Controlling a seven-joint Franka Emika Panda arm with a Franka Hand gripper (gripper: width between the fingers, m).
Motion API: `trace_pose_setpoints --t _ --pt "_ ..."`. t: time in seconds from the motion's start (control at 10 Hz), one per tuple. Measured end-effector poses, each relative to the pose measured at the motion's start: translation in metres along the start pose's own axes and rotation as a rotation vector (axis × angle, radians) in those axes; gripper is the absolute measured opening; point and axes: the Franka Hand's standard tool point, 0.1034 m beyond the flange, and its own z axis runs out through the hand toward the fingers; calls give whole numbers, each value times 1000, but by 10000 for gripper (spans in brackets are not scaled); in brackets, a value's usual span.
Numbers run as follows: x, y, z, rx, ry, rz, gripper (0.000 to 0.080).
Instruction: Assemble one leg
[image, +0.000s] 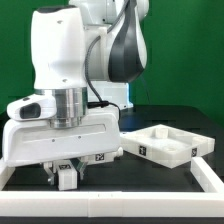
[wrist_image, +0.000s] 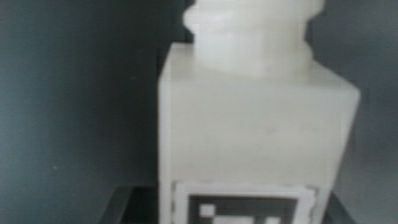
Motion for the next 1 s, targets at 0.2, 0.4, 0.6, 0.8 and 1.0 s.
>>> trace_pose_setpoints --t 0.2,0.4,0.6,0.8,1.0 --pt "0 0 0 0 0 0 540" --pt "1 0 -3 4 -4 10 625" --pt "2 -3 -48 4 0 53 645" --pt "4 -26 -70 3 13 175 649" --pt "12 -60 -73 16 1 377 649"
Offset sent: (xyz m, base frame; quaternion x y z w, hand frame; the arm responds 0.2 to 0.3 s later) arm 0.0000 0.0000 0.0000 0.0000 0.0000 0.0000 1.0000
